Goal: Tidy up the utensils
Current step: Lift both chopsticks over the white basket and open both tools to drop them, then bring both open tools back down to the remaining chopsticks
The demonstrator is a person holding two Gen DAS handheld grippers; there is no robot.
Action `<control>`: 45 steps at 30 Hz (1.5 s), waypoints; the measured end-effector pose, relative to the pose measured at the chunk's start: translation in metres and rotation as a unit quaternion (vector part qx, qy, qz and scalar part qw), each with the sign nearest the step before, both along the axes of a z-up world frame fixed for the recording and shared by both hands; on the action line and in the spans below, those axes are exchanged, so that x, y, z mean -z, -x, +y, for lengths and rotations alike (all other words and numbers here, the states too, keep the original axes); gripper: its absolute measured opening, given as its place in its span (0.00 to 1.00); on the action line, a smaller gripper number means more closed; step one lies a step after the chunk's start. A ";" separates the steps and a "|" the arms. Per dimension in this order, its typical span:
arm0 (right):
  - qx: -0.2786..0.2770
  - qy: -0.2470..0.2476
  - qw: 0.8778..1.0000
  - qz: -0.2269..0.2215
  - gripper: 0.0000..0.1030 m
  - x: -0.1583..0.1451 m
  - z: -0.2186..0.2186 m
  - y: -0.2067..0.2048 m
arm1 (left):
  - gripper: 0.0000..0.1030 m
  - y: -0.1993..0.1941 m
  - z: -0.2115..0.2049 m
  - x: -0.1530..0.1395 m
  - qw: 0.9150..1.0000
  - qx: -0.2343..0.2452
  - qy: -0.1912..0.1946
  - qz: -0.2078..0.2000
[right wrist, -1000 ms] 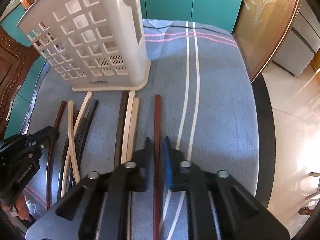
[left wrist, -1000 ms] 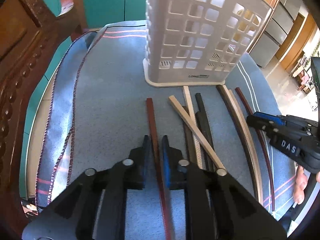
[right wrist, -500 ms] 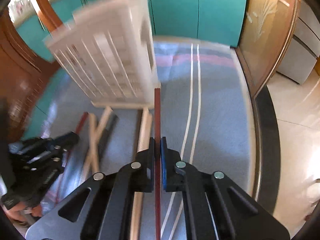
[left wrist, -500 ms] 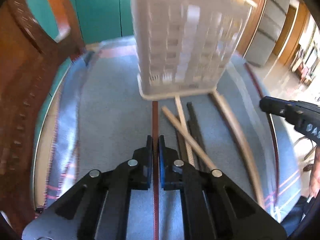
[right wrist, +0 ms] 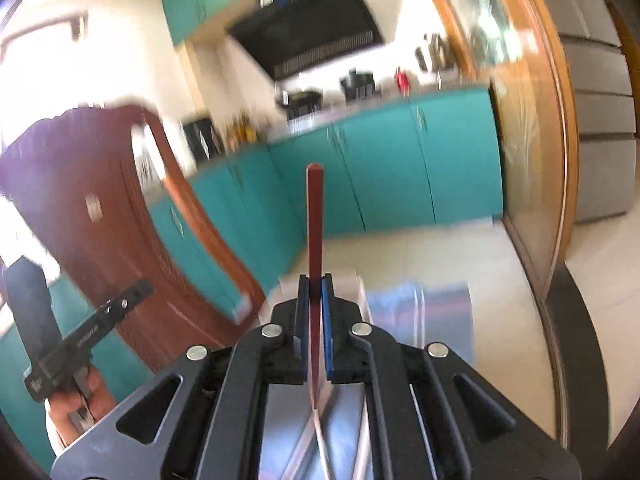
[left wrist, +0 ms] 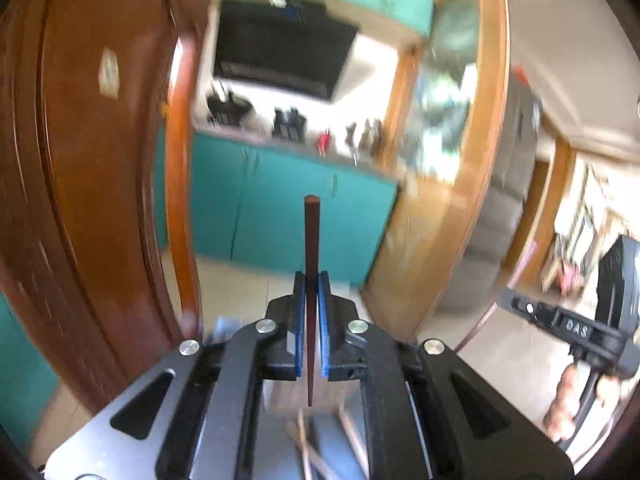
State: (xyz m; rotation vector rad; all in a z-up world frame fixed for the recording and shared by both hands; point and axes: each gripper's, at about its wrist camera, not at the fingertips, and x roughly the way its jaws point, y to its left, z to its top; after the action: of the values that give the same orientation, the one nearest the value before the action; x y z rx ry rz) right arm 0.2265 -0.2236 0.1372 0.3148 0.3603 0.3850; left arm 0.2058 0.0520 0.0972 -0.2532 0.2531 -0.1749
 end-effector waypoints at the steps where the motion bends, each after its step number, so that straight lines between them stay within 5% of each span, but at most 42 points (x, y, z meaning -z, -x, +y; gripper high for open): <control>1: 0.007 -0.009 1.000 -0.016 0.06 -0.006 0.000 0.000 | 0.07 -0.004 0.003 -0.008 1.000 -0.014 0.012 -0.024; 5: 0.060 -0.012 0.996 -0.061 0.06 -0.013 0.004 -0.022 | 0.07 -0.030 0.008 -0.004 0.997 -0.048 0.031 -0.042; 10: 0.068 0.032 0.997 -0.026 0.06 0.018 0.031 -0.064 | 0.07 -0.081 0.006 0.027 0.998 -0.050 0.043 0.001; 16: 0.067 0.097 0.993 0.022 0.06 0.059 0.057 -0.091 | 0.07 -0.106 -0.011 0.059 0.997 -0.056 -0.003 0.046; 22: 0.068 0.117 0.989 0.054 0.07 0.080 0.064 -0.101 | 0.07 -0.104 -0.014 0.074 0.996 -0.043 -0.011 0.080; 24: 0.071 0.116 0.989 0.057 0.17 0.081 0.060 -0.098 | 0.07 -0.102 -0.016 0.075 0.996 -0.042 -0.012 0.081; 27: 0.072 0.103 0.991 0.052 0.30 0.076 0.051 -0.084 | 0.18 -0.090 -0.016 0.071 0.997 -0.039 -0.015 0.068; 30: 0.083 0.105 0.991 0.026 0.31 0.061 0.037 -0.060 | 0.29 -0.068 -0.015 0.065 0.997 -0.048 -0.030 0.042; 34: 0.135 0.112 0.984 0.016 0.31 0.049 0.011 -0.035 | 0.30 -0.042 -0.015 0.078 0.996 -0.065 -0.030 0.045; 38: 0.180 0.118 0.972 0.094 0.31 0.078 -0.015 -0.041 | 0.29 -0.043 -0.029 0.138 0.988 -0.062 -0.048 0.132; 40: 0.181 0.125 0.964 0.147 0.31 0.111 -0.021 -0.053 | 0.30 -0.057 -0.039 0.170 0.977 -0.045 -0.061 0.201; 42: 0.162 0.155 0.955 0.194 0.31 0.148 -0.017 -0.065 | 0.30 -0.076 -0.046 0.198 0.961 -0.020 -0.061 0.270; 45: 0.105 0.187 0.944 0.252 0.31 0.200 -0.001 -0.075 | 0.31 -0.090 -0.050 0.212 0.951 -0.021 -0.077 0.299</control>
State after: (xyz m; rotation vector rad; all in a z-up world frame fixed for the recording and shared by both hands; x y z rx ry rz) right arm 0.3014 -0.2243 -0.0627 0.0720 0.8826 0.0129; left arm 0.2954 0.0015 -0.1147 -0.1492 0.8608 -0.0299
